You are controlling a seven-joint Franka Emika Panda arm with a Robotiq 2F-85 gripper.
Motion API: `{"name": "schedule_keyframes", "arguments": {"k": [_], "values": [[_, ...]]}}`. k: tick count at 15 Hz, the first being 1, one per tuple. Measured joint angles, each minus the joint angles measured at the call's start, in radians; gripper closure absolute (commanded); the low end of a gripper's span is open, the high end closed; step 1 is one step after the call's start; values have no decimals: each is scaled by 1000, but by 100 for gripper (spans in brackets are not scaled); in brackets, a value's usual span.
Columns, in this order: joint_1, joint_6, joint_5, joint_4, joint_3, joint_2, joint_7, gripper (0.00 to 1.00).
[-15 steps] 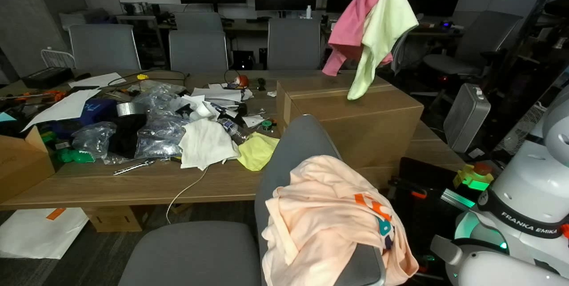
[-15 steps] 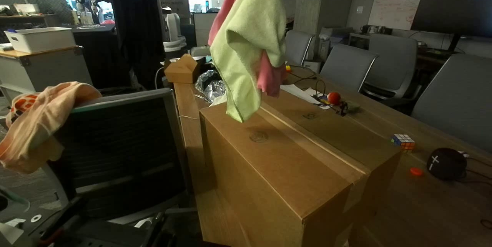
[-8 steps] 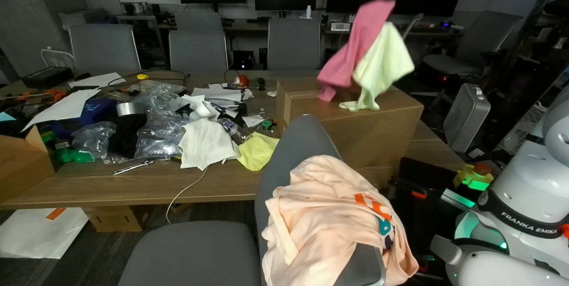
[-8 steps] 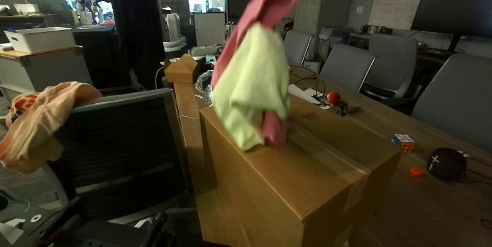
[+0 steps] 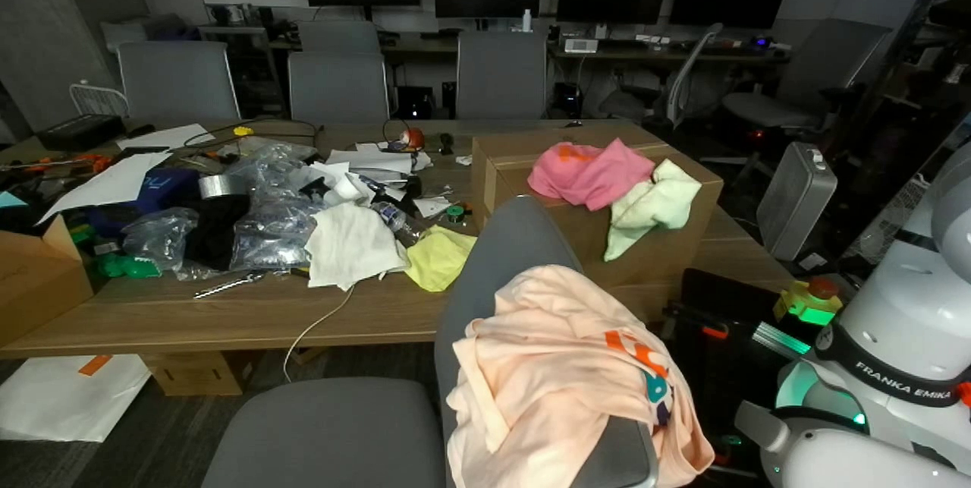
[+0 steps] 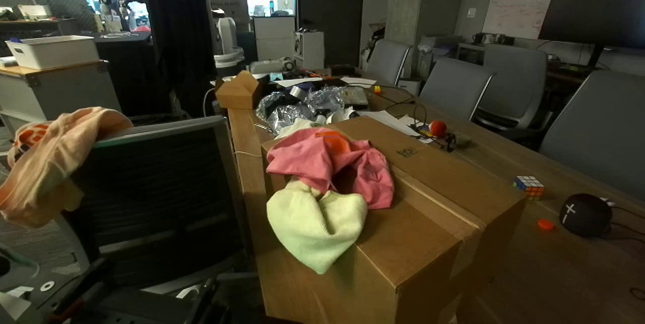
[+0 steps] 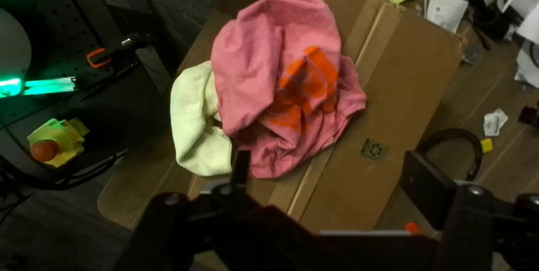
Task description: Pick up the clothes from the headrest of the chair and put them on the box
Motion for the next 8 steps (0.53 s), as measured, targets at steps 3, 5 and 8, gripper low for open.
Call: {"name": "schedule_keyframes", "arguments": {"k": [3, 5, 8], "values": [[63, -2, 29, -76, 65, -29, -43, 0], [117, -3, 63, -140, 131, -50, -47, 0], [201, -4, 115, -214, 222, -59, -51, 0]]}}
